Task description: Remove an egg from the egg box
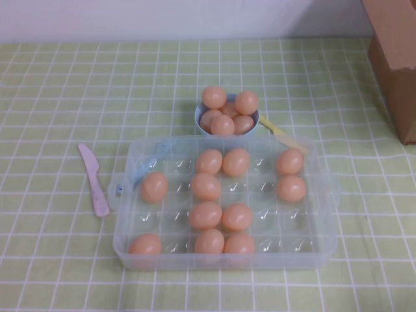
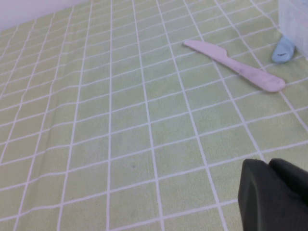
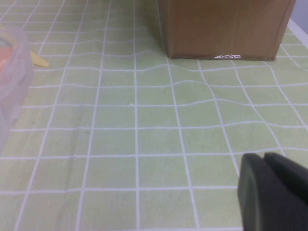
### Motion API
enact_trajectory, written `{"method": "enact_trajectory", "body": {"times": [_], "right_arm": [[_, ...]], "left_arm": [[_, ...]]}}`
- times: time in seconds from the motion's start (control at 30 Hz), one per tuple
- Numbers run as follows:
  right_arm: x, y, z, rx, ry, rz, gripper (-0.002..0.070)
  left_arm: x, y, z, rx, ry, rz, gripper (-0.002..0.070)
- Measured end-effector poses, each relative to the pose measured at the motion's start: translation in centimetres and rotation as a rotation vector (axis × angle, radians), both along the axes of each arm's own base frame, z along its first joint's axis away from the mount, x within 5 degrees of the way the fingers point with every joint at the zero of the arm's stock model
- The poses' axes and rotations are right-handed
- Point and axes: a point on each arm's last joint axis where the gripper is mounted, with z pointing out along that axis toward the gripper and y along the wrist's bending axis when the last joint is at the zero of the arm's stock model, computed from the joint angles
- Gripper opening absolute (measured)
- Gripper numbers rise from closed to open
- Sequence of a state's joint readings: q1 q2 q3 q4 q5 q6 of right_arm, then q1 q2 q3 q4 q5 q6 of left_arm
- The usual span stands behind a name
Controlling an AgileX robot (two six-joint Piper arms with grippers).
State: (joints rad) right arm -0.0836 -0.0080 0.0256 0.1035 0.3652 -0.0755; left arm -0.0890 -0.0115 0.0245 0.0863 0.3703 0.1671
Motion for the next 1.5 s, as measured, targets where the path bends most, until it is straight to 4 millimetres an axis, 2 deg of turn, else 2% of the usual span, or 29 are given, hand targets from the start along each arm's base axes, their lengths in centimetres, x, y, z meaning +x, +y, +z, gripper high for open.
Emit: {"method": "enact_trajectory", "body": {"times": [0.8,1.07,1.13,1.2,1.33,1.4,1.5], "right_arm": [[0.0,0.0,0.0,0.000,0.001,0.000,-0.0017],[0.0,0.0,0.0,0.000,0.001,0.000,-0.0017],[0.0,0.0,0.0,0.000,0.001,0.000,-0.0017],[0.0,0.0,0.0,0.000,0.001,0.000,-0.0017],[0.0,0.0,0.0,0.000,0.001,0.000,-0.0017],[0.0,0.0,0.0,0.000,0.001,0.000,-0.0017],[0.0,0.0,0.0,0.000,0.001,0.000,-0.0017]], "left_arm": [[0.0,0.0,0.0,0.013,-0.001,0.001,-0.0003],[0.0,-0.2,0.1,-0.060,-0.002,-0.005,-0.0004],[0.1,-0.4,0.3,-0.129,-0.023,-0.009,-0.0003],[0.1,-0.7,0.7,-0.277,-0.058,-0.004,-0.0003],[0.3,-0.9,2.2,-0.740,-0.157,0.038,-0.0003],[0.3,-0.6,2.8,-0.901,-0.213,0.060,-0.0003],[0.3,-0.3,3.4,-1.006,-0.275,0.081,-0.0003]]}}
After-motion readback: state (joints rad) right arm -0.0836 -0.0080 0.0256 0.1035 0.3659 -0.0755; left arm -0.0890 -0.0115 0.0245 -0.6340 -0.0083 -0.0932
